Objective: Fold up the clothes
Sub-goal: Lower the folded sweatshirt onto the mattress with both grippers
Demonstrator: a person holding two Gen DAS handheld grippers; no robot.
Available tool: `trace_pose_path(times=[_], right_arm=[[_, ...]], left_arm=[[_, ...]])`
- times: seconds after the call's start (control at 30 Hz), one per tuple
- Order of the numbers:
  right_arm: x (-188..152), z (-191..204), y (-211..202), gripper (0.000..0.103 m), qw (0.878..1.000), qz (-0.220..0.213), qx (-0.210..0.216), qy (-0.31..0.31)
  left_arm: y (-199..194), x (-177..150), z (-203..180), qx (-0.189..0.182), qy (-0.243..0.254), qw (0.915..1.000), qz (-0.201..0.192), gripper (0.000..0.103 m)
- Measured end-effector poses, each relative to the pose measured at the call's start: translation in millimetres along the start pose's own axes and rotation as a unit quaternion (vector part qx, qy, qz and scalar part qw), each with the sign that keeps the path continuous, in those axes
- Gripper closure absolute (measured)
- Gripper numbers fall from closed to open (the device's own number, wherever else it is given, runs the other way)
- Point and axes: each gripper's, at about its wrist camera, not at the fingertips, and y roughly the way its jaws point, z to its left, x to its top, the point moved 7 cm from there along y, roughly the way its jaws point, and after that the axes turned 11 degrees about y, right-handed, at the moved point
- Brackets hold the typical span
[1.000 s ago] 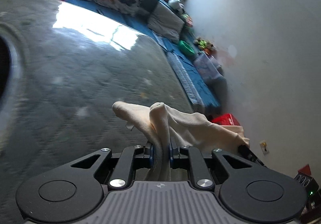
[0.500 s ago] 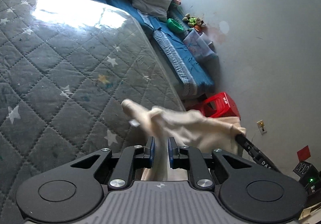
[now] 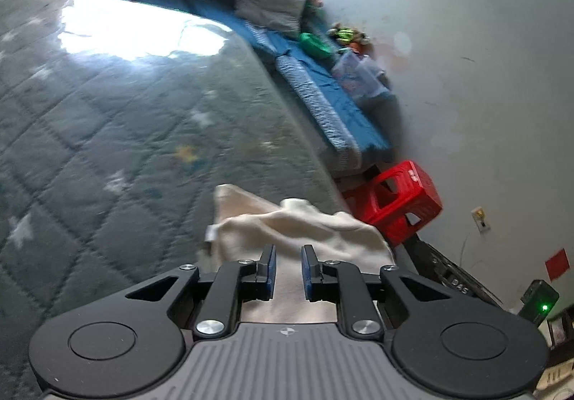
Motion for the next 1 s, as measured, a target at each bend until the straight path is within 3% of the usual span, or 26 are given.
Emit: trace_pose_path(times=[0.13, 0.33, 0.4, 0.5, 0.83, 1.0], right_arm=[[-8, 18, 8, 0.085, 0.999, 0.025, 0.033, -0.011], [-30, 44, 28, 0.070, 0.996, 0.054, 0.047, -0.047], [-36, 52, 33, 0.061, 0.995, 0.060, 0.049, -0.060], [-45, 62, 38, 0.058, 0.994, 0.065, 0.054, -0.076], [-59, 100, 30, 0.059, 0.990, 0.063, 0.083, -0.098], [-45, 106, 33, 0.061, 0.991, 0.047, 0.089, -0.088]], left_arm=[[21, 1, -15, -0.020, 0.011, 0.9996, 0.013, 0.086], [52, -5, -5, -0.002, 0.003, 0.9993, 0.038, 0.086], [56, -8, 2, 0.006, -0.001, 0.9991, 0.043, 0.087], [55, -12, 10, 0.008, -0.003, 0.9991, 0.042, 0.094], [32, -16, 32, 0.026, -0.015, 0.9990, 0.033, 0.098], [22, -2, 24, 0.030, -0.003, 0.9994, 0.019, 0.097]])
